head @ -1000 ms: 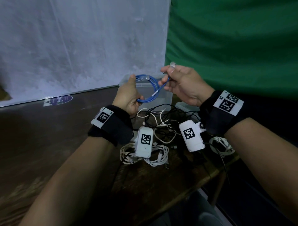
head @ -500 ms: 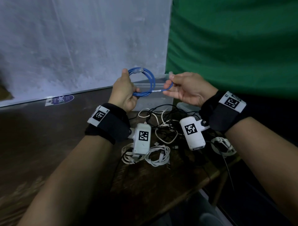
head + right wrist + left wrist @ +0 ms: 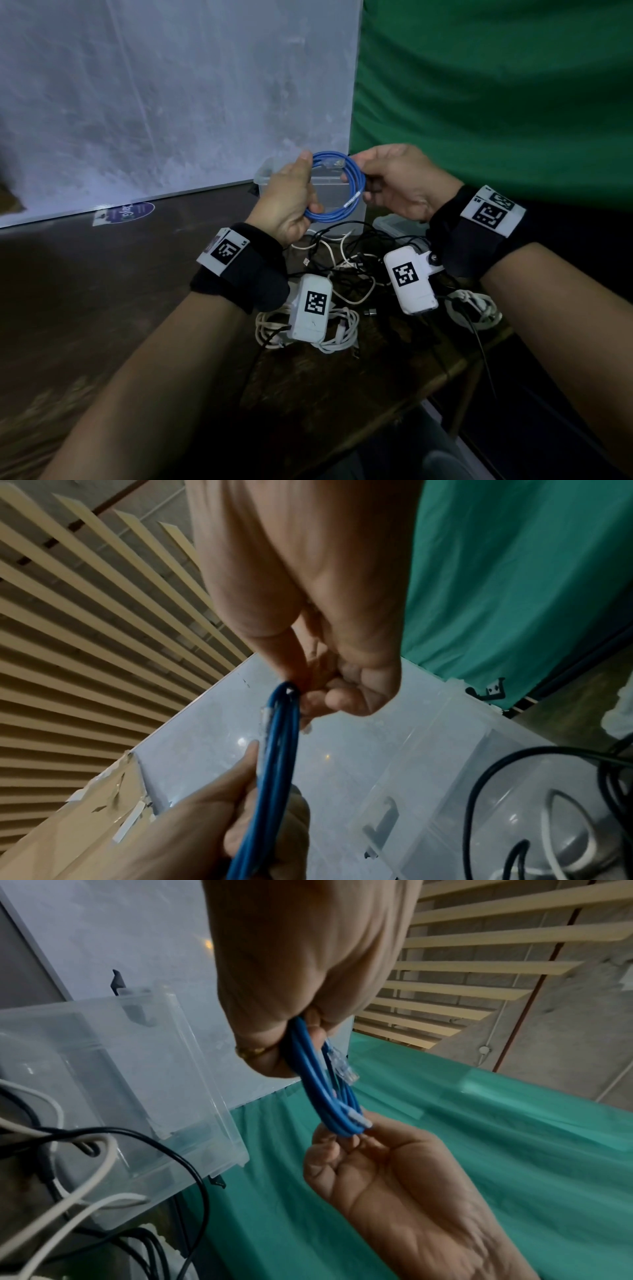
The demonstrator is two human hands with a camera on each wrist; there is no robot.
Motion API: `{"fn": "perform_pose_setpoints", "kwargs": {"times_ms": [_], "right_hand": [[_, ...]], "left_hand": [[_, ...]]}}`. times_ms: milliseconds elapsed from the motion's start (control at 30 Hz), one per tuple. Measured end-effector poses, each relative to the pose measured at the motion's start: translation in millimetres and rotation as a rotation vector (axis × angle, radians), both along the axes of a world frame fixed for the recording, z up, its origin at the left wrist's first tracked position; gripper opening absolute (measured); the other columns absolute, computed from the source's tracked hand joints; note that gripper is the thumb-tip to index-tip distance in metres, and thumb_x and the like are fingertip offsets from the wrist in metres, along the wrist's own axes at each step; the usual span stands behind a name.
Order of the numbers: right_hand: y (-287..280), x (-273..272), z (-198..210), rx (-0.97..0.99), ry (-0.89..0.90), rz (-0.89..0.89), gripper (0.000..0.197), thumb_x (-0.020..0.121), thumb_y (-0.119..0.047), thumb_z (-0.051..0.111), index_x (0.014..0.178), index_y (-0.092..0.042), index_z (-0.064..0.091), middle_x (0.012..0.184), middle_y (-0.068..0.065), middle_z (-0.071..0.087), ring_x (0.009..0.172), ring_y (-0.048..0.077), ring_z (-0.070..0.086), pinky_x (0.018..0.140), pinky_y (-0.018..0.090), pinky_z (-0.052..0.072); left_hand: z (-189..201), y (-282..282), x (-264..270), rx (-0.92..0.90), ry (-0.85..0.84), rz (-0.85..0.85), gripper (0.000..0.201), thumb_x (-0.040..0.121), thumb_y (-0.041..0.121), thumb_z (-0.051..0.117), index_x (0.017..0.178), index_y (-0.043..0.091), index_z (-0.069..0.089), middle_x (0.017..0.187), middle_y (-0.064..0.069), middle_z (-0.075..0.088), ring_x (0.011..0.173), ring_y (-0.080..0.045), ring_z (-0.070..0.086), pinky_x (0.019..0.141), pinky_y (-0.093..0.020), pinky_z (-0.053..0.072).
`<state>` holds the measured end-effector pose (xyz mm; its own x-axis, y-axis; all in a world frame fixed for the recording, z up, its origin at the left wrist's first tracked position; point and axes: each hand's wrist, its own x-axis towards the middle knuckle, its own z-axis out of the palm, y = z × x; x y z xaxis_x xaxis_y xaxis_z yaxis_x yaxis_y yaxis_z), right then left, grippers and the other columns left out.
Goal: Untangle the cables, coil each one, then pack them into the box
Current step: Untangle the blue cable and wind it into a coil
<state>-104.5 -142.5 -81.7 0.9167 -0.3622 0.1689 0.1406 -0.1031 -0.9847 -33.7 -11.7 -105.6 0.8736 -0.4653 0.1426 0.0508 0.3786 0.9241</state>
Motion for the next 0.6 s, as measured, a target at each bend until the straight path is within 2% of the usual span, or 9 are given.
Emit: {"fn": "perform_pose_setpoints", "kwargs": {"times_ms": [67, 133, 233, 367, 400, 500, 600], "right_hand": [[2.0, -0.5, 0.1, -0.015, -0.019, 0.012, 0.013, 0.090, -0.007, 0.060, 0.077, -0.008, 0.063, 0.062, 0.004, 0.068, 0.055, 0.012, 0.054, 0.050, 0.021, 0.038], [4.1, 0.0, -1.9, -0.080, -0.033, -0.009, 0.010, 0.084, -0.002, 0.065, 0.076, -0.007, 0.065, 0.065, 0.008, 0.066, 0.056, 0.014, 0.054, 0.047, 0.019, 0.041], [5.4, 3.1, -4.7, -0.117, -0.037, -0.052, 0.011, 0.081, 0.006, 0.065, 0.076, -0.003, 0.064, 0.075, 0.018, 0.065, 0.055, 0.017, 0.054, 0.043, 0.018, 0.044], [8.4, 6.8, -7.4, -0.163, -0.063, -0.108, 0.015, 0.083, 0.006, 0.062, 0.072, -0.004, 0.062, 0.095, 0.025, 0.065, 0.054, 0.018, 0.055, 0.044, 0.021, 0.048], [9.6, 8.2, -8.9, -0.189, -0.070, -0.127, 0.016, 0.083, 0.006, 0.061, 0.071, -0.005, 0.061, 0.093, 0.024, 0.065, 0.052, 0.017, 0.055, 0.045, 0.023, 0.049], [12.4, 13.0, -14.3, -0.256, -0.075, -0.163, 0.014, 0.083, 0.004, 0.060, 0.073, -0.005, 0.062, 0.070, 0.013, 0.061, 0.046, 0.010, 0.055, 0.048, 0.025, 0.052], [14.4, 16.0, -18.2, -0.255, -0.091, -0.183, 0.007, 0.081, 0.005, 0.060, 0.078, -0.001, 0.063, 0.063, 0.009, 0.058, 0.040, 0.006, 0.055, 0.044, 0.023, 0.052]], "left_hand": [[0.9, 0.7, -1.0, 0.033, -0.026, 0.030, 0.029, 0.101, 0.032, 0.037, 0.078, 0.016, 0.042, 0.045, 0.005, 0.032, 0.033, -0.007, 0.029, 0.035, -0.019, 0.026], [1.6, 1.9, -2.2, 0.076, -0.066, 0.035, 0.029, 0.102, 0.032, 0.037, 0.078, 0.015, 0.043, 0.039, 0.007, 0.036, 0.030, -0.007, 0.033, 0.036, -0.018, 0.028], [1.3, 3.4, -2.6, 0.114, -0.110, 0.044, 0.027, 0.101, 0.029, 0.039, 0.078, 0.016, 0.041, 0.037, 0.008, 0.037, 0.031, -0.006, 0.033, 0.035, -0.016, 0.028], [1.1, 5.2, -1.2, 0.135, -0.179, 0.086, 0.018, 0.098, 0.019, 0.046, 0.081, 0.020, 0.043, 0.038, 0.010, 0.040, 0.031, -0.007, 0.028, 0.034, -0.017, 0.027], [0.8, 5.0, -0.7, 0.135, -0.186, 0.099, 0.018, 0.097, 0.017, 0.048, 0.080, 0.020, 0.044, 0.042, 0.009, 0.042, 0.030, -0.008, 0.028, 0.034, -0.016, 0.027], [-0.6, 4.3, 0.9, 0.156, -0.177, 0.139, 0.017, 0.094, 0.015, 0.052, 0.078, 0.020, 0.049, 0.061, 0.000, 0.043, 0.029, -0.008, 0.029, 0.033, -0.015, 0.025], [-0.5, 4.8, 1.4, 0.178, -0.139, 0.166, 0.017, 0.091, 0.012, 0.053, 0.076, 0.017, 0.050, 0.061, -0.002, 0.042, 0.030, -0.008, 0.033, 0.033, -0.012, 0.024]]}}
